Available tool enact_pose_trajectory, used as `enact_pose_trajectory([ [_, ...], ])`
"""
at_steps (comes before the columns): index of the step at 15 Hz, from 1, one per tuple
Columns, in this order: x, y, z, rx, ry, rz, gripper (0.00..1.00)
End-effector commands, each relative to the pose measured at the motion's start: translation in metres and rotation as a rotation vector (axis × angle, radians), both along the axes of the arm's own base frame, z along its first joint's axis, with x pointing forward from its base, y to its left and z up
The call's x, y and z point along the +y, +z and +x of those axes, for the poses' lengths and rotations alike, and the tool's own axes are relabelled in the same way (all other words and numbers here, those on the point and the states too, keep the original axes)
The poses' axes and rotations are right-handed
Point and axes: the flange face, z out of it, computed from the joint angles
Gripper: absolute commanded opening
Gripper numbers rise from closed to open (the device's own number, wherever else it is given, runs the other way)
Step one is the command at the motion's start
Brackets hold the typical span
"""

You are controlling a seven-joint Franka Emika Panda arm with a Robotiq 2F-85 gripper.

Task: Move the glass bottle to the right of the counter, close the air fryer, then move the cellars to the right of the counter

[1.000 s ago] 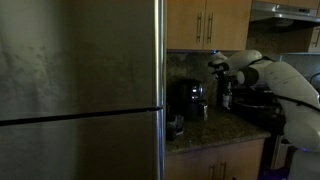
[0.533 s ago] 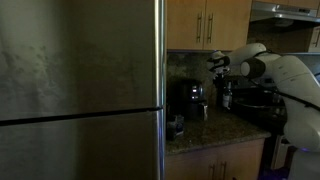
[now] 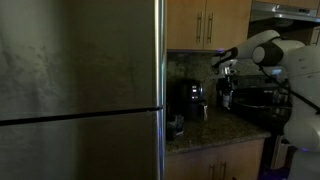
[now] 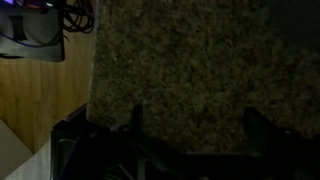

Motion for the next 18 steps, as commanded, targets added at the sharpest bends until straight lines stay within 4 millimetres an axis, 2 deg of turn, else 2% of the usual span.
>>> enact_pose_trajectory([
  [1,0.008,-0.038,-0.057,0.098,0.092,0.148,1.00],
  [2,0.011,-0.051,-0.072,0.135,0.116,0.181,1.00],
  [3,0.005,-0.035,-0.037,0.094,0.074,0.102,1.00],
  [5,0.007,-0.055,-0.056,0.141,0.096,0.140,1.00],
  [7,0.009,-0.057,-0.062,0.149,0.100,0.148,1.00],
  [9,0.017,-0.082,-0.052,0.203,0.082,0.085,1.00],
  [13,0.036,-0.118,-0.045,0.257,0.084,0.051,1.00],
  [15,0.038,-0.128,-0.041,0.235,0.100,0.085,1.00],
  [18,0.043,-0.131,-0.033,0.107,0.083,0.199,1.00],
])
